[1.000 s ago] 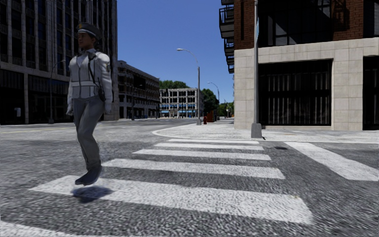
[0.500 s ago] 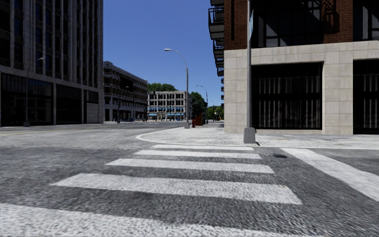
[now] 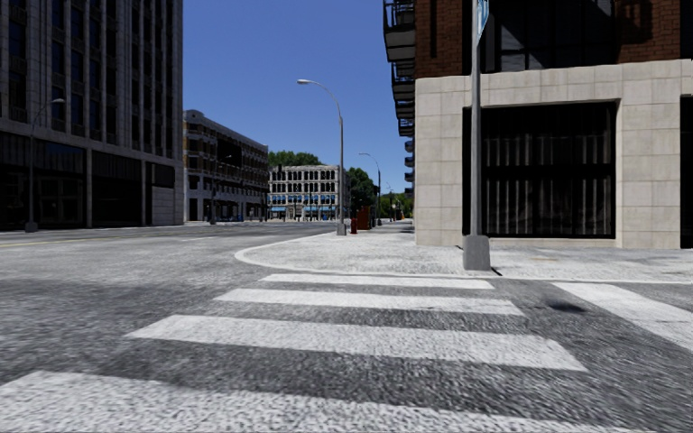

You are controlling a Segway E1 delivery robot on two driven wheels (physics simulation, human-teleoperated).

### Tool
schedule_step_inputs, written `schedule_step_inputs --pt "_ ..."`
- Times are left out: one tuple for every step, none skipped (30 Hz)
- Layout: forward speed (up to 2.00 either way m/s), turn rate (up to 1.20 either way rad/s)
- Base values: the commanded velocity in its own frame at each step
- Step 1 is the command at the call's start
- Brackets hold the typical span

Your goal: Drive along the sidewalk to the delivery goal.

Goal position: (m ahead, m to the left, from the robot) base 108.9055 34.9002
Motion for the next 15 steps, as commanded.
schedule_step_inputs --pt "2.00 0.00" --pt "2.00 0.00" --pt "2.00 0.00" --pt "2.00 0.00" --pt "2.00 0.00" --pt "2.00 0.00" --pt "2.00 0.00" --pt "2.00 0.00" --pt "2.00 -0.02" --pt "2.00 -0.02" --pt "2.00 -0.08" --pt "2.00 -0.11" --pt "2.00 -0.12" --pt "2.00 -0.15" --pt "2.00 -0.15"
